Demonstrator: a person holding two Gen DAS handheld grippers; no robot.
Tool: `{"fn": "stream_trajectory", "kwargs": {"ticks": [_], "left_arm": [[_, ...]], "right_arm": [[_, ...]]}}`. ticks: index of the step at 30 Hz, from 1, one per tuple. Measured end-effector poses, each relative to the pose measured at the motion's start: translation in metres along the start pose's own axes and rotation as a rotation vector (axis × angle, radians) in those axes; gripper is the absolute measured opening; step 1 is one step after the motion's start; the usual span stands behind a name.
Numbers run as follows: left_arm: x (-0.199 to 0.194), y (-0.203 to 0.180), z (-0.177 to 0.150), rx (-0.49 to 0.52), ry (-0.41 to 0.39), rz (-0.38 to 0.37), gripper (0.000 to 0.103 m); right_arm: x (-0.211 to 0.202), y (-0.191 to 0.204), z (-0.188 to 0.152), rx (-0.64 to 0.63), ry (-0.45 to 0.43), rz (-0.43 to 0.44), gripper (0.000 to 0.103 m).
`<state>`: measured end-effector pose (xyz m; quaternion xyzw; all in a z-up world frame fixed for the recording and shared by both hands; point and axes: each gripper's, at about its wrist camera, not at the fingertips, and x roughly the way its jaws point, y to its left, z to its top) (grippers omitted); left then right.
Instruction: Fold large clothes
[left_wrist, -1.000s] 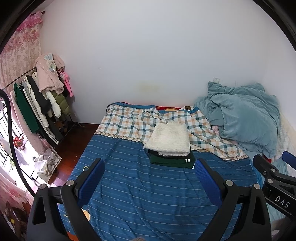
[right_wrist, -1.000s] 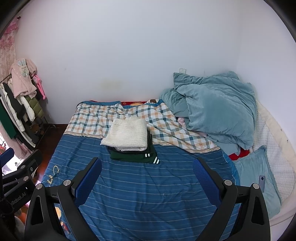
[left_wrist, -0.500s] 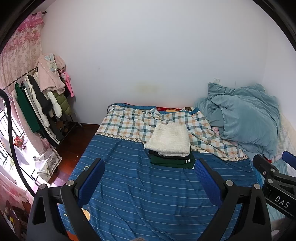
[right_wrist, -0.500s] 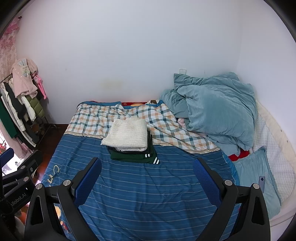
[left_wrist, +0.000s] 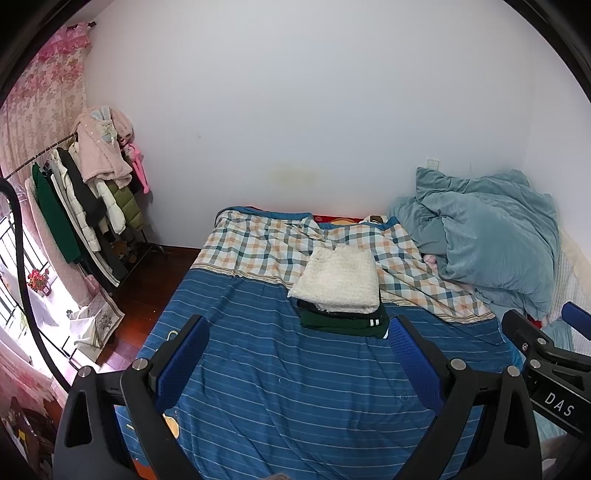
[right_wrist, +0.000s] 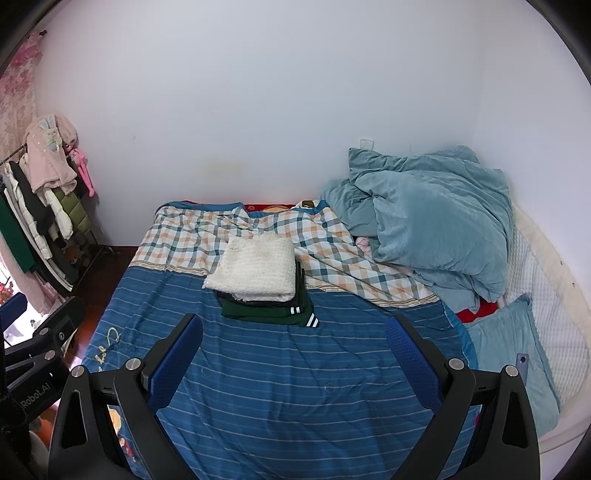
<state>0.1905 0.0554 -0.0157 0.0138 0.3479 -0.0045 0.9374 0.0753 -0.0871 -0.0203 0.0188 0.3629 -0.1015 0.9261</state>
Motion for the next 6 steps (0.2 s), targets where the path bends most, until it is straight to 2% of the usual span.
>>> {"fn": "stream_trajectory", "kwargs": {"ticks": [6], "left_arm": [[-0.0022, -0.0006, 0.0011, -0.014, -0.008, 0.010, 0.099]], "right_arm": [[0.0003, -0.0010, 0.0015, 0.000, -0.003, 0.003, 0.101]]}}
